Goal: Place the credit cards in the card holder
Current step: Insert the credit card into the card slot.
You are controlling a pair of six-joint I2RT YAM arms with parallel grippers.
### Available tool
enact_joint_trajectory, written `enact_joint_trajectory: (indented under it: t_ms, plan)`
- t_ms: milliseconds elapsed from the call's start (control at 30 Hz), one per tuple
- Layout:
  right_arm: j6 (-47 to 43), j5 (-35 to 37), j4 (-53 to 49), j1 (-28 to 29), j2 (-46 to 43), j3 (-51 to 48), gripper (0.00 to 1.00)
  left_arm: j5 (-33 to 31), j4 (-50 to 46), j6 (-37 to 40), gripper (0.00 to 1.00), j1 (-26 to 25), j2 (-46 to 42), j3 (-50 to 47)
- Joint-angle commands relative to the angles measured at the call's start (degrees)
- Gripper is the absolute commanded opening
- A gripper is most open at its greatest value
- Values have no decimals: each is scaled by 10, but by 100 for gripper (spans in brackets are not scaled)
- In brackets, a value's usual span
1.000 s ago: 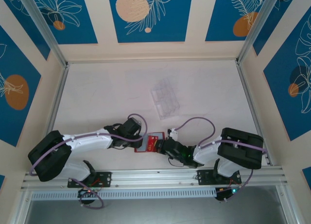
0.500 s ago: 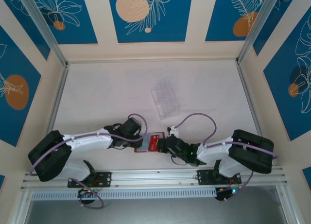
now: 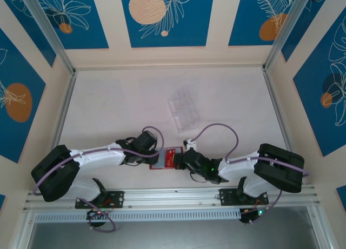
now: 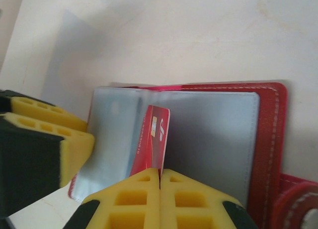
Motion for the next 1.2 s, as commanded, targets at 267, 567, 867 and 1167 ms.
enact_joint_trajectory:
  t_ms: [267,567,867,1167]
  plan:
    - [-33,8,13,14,9,0,0,-16,-56,0,32,6,19,-11]
    - [-17,-34,49,-12,50,-5,0,-16,-58,2,32,7,17,-13]
    - [-29,-54,45,-42,57,-1,0,-16,-59,1,32,7,13,-15]
    - [-28,-79,82,-51,105,16,0,-16,-62,-1,33,7,10,-15]
